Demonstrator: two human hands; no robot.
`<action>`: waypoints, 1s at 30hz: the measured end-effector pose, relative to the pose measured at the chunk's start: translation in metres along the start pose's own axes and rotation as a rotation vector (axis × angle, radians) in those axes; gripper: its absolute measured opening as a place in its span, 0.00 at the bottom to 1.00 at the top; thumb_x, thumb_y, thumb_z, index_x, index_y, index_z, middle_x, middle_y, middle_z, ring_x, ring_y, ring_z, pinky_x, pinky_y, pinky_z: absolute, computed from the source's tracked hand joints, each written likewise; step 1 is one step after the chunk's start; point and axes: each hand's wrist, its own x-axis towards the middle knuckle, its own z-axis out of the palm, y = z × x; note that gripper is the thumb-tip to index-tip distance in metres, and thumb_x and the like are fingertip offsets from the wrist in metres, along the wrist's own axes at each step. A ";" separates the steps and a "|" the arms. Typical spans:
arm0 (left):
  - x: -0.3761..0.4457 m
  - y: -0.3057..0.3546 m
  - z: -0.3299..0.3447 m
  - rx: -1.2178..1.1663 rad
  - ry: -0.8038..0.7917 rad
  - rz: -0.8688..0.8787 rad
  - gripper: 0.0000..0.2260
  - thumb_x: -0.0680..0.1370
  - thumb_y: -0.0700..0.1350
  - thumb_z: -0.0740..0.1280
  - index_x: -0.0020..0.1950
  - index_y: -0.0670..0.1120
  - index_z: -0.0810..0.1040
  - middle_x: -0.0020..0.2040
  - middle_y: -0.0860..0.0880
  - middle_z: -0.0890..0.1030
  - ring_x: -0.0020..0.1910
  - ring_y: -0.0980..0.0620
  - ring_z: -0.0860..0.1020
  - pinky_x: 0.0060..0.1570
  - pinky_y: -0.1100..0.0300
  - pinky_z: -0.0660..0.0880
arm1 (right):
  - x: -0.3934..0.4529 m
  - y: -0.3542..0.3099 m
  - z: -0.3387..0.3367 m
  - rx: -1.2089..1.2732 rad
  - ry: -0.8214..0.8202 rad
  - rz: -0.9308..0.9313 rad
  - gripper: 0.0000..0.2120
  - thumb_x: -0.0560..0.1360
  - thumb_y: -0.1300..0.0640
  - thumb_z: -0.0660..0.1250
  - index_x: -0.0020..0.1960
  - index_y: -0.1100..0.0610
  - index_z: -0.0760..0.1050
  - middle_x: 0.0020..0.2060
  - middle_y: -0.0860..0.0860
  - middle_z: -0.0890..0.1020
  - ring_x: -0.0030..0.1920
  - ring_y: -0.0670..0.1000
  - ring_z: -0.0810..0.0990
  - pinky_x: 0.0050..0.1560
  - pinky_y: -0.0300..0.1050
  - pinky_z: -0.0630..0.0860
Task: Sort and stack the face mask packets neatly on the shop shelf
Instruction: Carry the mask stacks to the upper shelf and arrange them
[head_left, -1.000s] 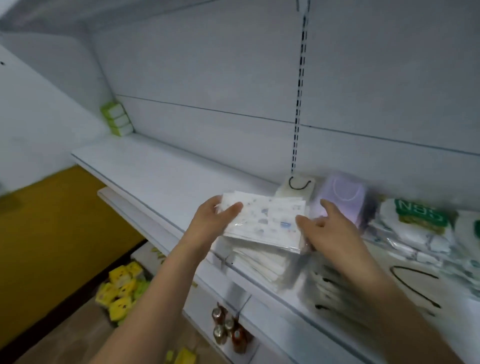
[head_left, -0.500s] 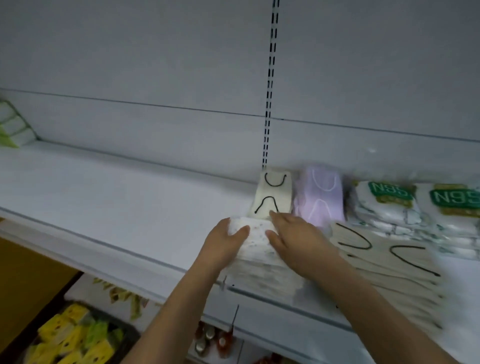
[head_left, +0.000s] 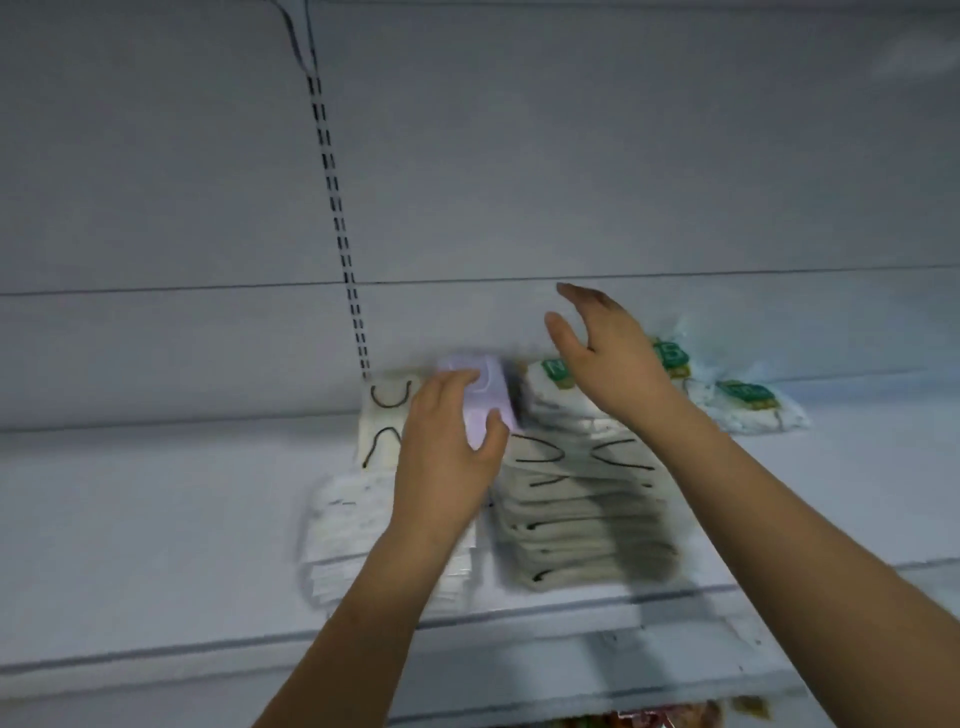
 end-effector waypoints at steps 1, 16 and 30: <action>-0.003 0.014 0.019 -0.057 -0.050 0.034 0.17 0.78 0.46 0.67 0.67 0.47 0.74 0.65 0.52 0.76 0.64 0.54 0.72 0.64 0.64 0.66 | -0.005 0.013 -0.015 -0.013 0.025 0.026 0.25 0.83 0.48 0.57 0.76 0.59 0.65 0.73 0.57 0.70 0.72 0.56 0.68 0.71 0.46 0.62; -0.189 0.226 0.364 -0.334 -1.013 0.258 0.17 0.79 0.43 0.66 0.69 0.47 0.74 0.63 0.50 0.77 0.61 0.57 0.74 0.62 0.66 0.69 | -0.229 0.339 -0.230 -0.029 0.521 0.678 0.21 0.84 0.49 0.56 0.72 0.59 0.69 0.67 0.53 0.75 0.65 0.51 0.74 0.65 0.45 0.71; -0.219 0.158 0.655 0.098 -0.778 -0.511 0.14 0.80 0.43 0.64 0.64 0.40 0.76 0.56 0.45 0.80 0.57 0.46 0.77 0.47 0.64 0.65 | -0.355 0.625 -0.070 0.200 -0.002 1.171 0.22 0.81 0.49 0.64 0.68 0.62 0.68 0.53 0.55 0.79 0.52 0.55 0.79 0.42 0.45 0.72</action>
